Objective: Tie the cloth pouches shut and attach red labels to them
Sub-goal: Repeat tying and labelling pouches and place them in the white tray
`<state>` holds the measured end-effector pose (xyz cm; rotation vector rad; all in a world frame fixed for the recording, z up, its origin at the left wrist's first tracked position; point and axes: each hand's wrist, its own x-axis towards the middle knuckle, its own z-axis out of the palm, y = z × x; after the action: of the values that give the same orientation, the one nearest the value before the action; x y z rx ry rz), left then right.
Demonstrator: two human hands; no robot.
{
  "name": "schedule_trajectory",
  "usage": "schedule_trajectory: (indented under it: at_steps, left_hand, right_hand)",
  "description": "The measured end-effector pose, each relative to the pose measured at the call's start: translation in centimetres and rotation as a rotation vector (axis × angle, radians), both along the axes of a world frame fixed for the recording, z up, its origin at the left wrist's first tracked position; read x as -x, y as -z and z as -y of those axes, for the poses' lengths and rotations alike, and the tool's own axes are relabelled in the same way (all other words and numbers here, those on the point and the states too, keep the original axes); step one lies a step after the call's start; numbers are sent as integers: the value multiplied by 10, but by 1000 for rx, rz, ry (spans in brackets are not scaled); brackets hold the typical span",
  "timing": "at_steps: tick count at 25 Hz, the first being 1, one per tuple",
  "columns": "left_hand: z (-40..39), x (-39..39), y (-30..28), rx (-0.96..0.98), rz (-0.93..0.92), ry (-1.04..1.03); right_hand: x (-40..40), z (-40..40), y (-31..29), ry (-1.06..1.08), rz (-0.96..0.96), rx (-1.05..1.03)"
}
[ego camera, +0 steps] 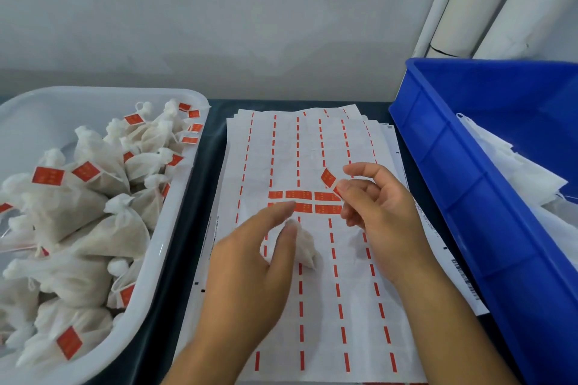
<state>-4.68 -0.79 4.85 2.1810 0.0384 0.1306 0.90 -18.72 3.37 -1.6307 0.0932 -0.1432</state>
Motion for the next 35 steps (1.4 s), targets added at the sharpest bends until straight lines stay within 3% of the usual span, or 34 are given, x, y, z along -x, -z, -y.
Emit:
schedule_trajectory:
  at_steps: [7,11,17,24,29,35]
  left_hand:
    - [16,-67,0,368,23,161]
    - [14,-71,9,484,65,237]
    - [7,-62,21,447,-27,422]
    - [9,-58,23,471,14,380]
    - [13,-55,23,512,3,370]
    - [10,-57,22,551,-42,411]
  right_hand:
    - [2,3,-4,-59,28,-55]
    - [2,3,-3,-103,56,-28]
    - [4,5,-5,-154,98,176]
    - [7,0,-7,-43,95,382]
    - [8,-2,-8,-10,100,414]
    - [4,0,-3,-165,122,332]
